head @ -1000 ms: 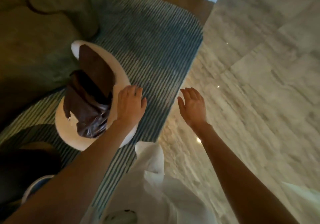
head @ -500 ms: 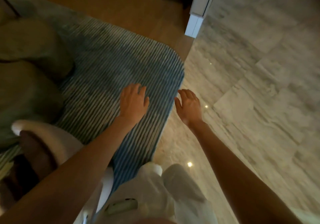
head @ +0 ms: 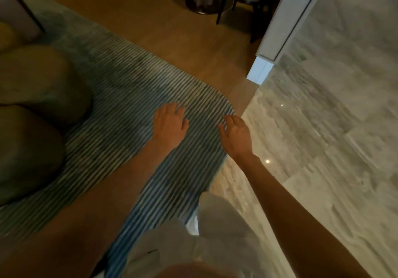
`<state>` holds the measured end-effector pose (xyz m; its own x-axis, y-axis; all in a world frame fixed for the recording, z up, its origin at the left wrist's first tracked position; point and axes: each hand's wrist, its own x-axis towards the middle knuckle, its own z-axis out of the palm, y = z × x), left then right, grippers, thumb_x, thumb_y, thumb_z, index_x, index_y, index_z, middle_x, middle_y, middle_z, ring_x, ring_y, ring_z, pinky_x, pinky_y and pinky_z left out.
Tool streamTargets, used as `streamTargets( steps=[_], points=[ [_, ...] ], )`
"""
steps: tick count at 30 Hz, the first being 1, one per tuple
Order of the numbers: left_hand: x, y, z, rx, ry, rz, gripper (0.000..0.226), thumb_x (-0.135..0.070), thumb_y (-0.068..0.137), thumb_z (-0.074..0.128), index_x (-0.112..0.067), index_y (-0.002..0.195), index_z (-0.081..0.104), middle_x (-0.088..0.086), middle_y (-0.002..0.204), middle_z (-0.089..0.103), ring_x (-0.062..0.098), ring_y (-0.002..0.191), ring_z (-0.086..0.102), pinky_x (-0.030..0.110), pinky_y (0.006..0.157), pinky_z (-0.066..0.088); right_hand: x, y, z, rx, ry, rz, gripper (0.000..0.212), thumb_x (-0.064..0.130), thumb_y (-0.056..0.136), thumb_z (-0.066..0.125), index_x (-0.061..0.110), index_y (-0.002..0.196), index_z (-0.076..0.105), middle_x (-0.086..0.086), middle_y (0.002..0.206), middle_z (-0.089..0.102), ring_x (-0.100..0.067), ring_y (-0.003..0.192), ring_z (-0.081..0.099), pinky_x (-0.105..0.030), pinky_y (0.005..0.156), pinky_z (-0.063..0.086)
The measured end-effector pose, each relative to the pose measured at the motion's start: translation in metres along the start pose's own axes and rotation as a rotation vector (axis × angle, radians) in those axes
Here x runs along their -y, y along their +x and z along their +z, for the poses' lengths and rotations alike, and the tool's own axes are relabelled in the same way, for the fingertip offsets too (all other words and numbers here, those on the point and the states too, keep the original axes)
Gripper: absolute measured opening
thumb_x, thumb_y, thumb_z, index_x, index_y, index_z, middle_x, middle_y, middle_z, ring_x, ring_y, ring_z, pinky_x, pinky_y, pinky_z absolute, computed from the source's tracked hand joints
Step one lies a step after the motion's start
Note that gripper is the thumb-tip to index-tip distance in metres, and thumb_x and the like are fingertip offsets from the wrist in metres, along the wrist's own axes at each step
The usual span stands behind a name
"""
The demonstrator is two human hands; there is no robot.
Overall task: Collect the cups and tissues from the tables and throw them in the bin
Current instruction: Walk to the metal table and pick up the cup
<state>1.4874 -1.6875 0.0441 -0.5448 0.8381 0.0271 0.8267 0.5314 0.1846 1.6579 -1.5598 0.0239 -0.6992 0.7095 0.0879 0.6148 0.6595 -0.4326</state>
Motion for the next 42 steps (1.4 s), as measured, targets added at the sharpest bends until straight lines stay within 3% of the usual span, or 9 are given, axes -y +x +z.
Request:
streamTargets(
  steps=[5, 11, 14, 19, 28, 32, 38, 42],
  points=[
    [0.006, 0.095, 0.004, 0.015, -0.015, -0.123, 0.047, -0.035, 0.094, 0.046, -0.008, 0.132, 0.049, 0.014, 0.133, 0.053, 0.031, 0.122, 0.047, 0.044, 0.102, 0.037, -0.021, 0.127, 0.004, 0.066, 0.0, -0.081, 0.053, 0.039, 0.093, 0.033, 0.002, 0.124, 0.056, -0.018, 0.123, 0.059, -0.035, 0.115, 0.053, -0.047, 0.1, 0.043],
    [0.043, 0.217, 0.013, 0.05, -0.013, -0.254, 0.051, -0.038, 0.096, 0.042, -0.011, 0.139, 0.041, 0.013, 0.142, 0.042, 0.031, 0.13, 0.038, 0.045, 0.107, 0.031, -0.022, 0.276, 0.032, 0.086, 0.06, -0.205, 0.043, 0.027, 0.093, 0.044, -0.002, 0.122, 0.058, -0.022, 0.119, 0.061, -0.038, 0.111, 0.055, -0.045, 0.1, 0.043],
    [0.074, 0.293, 0.016, 0.029, 0.005, -0.269, 0.051, -0.04, 0.095, 0.042, -0.012, 0.138, 0.041, 0.012, 0.143, 0.043, 0.029, 0.13, 0.038, 0.044, 0.107, 0.031, -0.002, 0.363, 0.048, 0.107, 0.095, -0.23, 0.042, 0.025, 0.095, 0.044, -0.001, 0.125, 0.056, -0.022, 0.123, 0.059, -0.036, 0.114, 0.053, -0.042, 0.102, 0.038],
    [0.133, 0.415, -0.005, -0.025, -0.02, -0.319, 0.047, -0.036, 0.092, 0.049, -0.011, 0.131, 0.049, 0.014, 0.137, 0.048, 0.033, 0.126, 0.041, 0.047, 0.103, 0.032, 0.031, 0.511, 0.061, 0.113, 0.073, -0.269, 0.057, 0.038, 0.089, 0.031, -0.002, 0.118, 0.06, -0.022, 0.113, 0.062, -0.036, 0.104, 0.057, -0.043, 0.094, 0.046],
    [0.229, 0.564, -0.022, -0.018, -0.032, -0.475, 0.048, -0.037, 0.094, 0.048, -0.01, 0.134, 0.047, 0.014, 0.139, 0.045, 0.033, 0.129, 0.038, 0.045, 0.105, 0.029, 0.062, 0.706, 0.103, 0.22, 0.013, -0.371, 0.055, 0.038, 0.088, 0.031, 0.0, 0.115, 0.061, -0.021, 0.11, 0.063, -0.037, 0.103, 0.057, -0.044, 0.088, 0.048],
    [0.274, 0.65, -0.022, 0.001, -0.033, -0.55, 0.05, -0.04, 0.095, 0.046, -0.012, 0.136, 0.044, 0.012, 0.142, 0.042, 0.033, 0.13, 0.036, 0.045, 0.106, 0.03, 0.067, 0.805, 0.132, 0.248, -0.01, -0.423, 0.047, 0.034, 0.089, 0.035, -0.002, 0.103, 0.062, -0.022, 0.101, 0.062, -0.038, 0.096, 0.056, -0.044, 0.081, 0.046],
    [0.318, 0.805, -0.049, 0.003, -0.076, -0.643, 0.052, -0.041, 0.096, 0.043, -0.013, 0.14, 0.04, 0.01, 0.143, 0.041, 0.031, 0.131, 0.036, 0.042, 0.107, 0.032, 0.093, 0.974, 0.141, 0.325, 0.027, -0.474, 0.05, 0.036, 0.093, 0.037, 0.003, 0.126, 0.055, -0.022, 0.123, 0.057, -0.04, 0.119, 0.048, -0.049, 0.098, 0.042],
    [0.35, 0.881, -0.063, 0.04, -0.085, -0.694, 0.053, -0.042, 0.097, 0.04, -0.015, 0.142, 0.038, 0.009, 0.145, 0.039, 0.03, 0.132, 0.035, 0.043, 0.108, 0.032, 0.121, 1.073, 0.145, 0.35, 0.022, -0.51, 0.041, 0.028, 0.099, 0.044, 0.004, 0.132, 0.051, -0.019, 0.132, 0.052, -0.036, 0.128, 0.04, -0.045, 0.105, 0.034]
  ],
)
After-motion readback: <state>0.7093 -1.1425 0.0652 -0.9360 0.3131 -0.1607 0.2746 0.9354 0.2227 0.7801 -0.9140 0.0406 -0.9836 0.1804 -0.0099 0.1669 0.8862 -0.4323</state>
